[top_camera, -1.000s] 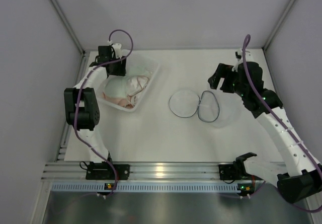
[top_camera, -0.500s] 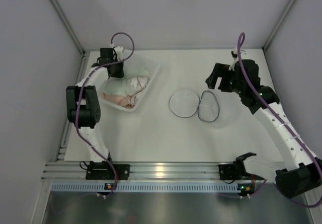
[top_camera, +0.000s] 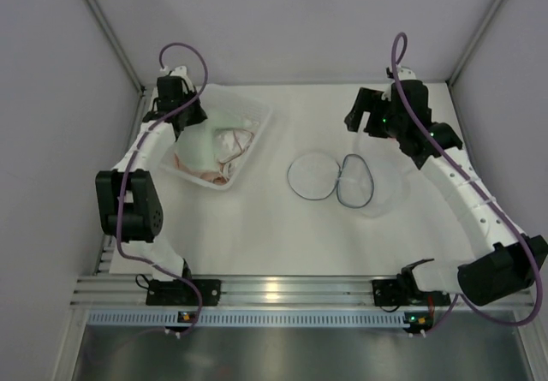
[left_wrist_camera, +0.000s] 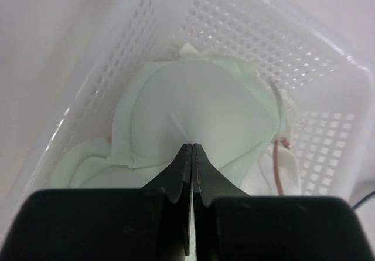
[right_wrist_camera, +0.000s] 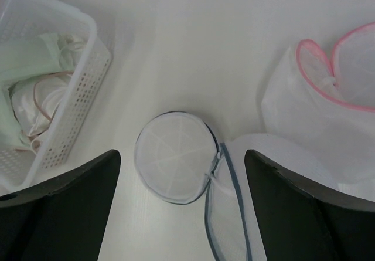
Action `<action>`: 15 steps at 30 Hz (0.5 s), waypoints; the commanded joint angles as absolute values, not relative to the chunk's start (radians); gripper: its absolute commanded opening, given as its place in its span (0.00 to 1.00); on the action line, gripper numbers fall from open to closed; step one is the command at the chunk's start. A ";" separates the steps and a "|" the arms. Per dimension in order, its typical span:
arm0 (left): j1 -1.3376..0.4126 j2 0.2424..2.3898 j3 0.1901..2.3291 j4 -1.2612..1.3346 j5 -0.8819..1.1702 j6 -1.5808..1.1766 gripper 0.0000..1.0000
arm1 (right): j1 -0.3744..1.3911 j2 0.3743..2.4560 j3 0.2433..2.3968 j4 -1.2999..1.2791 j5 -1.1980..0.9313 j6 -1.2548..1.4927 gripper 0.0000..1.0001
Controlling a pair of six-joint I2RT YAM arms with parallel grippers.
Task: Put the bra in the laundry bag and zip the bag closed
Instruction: Pick up the bra from the bin.
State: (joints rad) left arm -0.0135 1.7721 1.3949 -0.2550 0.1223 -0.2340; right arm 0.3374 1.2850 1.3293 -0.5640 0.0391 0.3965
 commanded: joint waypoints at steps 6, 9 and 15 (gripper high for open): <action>-0.086 1.563 1.365 -0.147 0.011 -0.259 0.00 | 0.333 1.266 1.355 -0.509 0.041 0.477 0.89; -0.086 1.536 1.367 -0.147 -0.034 -0.245 0.00 | 0.342 1.226 1.322 -0.474 0.046 0.489 0.90; -0.094 1.457 1.353 -0.149 0.043 -0.278 0.00 | 0.347 1.216 1.304 -0.446 0.022 0.482 0.90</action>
